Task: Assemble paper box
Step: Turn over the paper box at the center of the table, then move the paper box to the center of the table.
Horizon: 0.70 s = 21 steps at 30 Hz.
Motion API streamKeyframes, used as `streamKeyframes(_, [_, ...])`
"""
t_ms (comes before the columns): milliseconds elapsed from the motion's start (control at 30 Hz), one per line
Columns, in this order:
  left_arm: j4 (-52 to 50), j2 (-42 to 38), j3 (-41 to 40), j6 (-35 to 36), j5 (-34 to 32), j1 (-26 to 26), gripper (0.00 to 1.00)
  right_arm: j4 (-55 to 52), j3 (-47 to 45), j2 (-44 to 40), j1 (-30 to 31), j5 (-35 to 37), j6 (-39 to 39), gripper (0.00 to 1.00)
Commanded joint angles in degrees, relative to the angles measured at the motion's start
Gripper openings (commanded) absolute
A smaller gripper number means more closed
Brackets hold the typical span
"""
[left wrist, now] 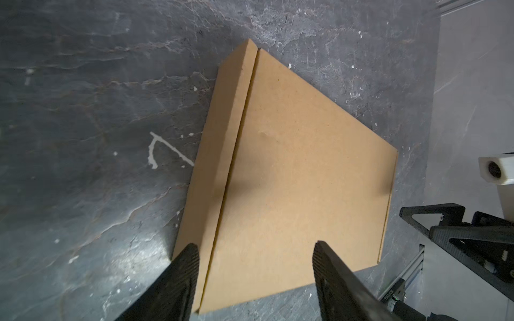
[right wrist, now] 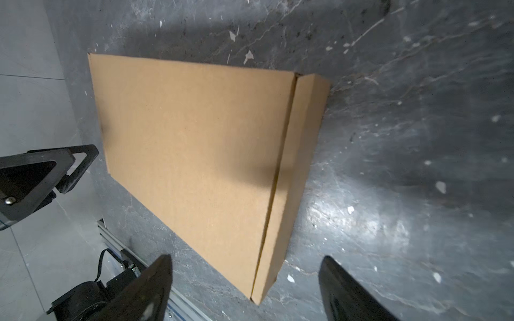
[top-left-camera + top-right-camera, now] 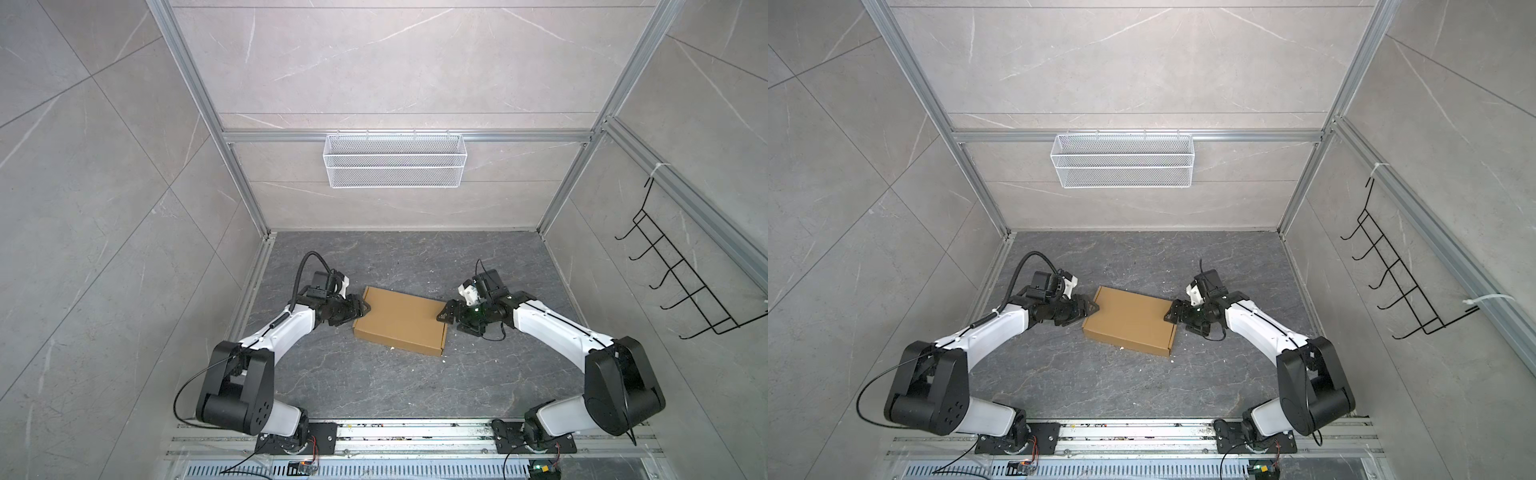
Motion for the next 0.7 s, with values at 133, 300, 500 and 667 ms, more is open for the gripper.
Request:
streamKeyframes(133, [4.95, 4.1, 2.49, 0.65, -1.4, -2.06, 0.69, 3.64, 1.65, 5.88, 2.29, 2.13, 1.07, 0.86])
streamKeyframes(300, [5.2, 3.25, 1.71, 0.13, -0.24, -2.31, 0.68, 4.48, 4.65, 7.7, 4.93, 2.05, 1.02, 0.85])
streamKeyframes(500, [3.3, 0.74, 0.4, 0.01, -0.92, -0.7, 0.68, 4.33, 9.43, 10.14, 6.41, 1.38, 1.08, 0.84])
streamKeyframes(667, [2.78, 0.03, 0.06, -0.03, -1.63, 1.79, 0.68, 3.58, 16.0, 15.04, 6.9, 0.66, 0.04, 0.84])
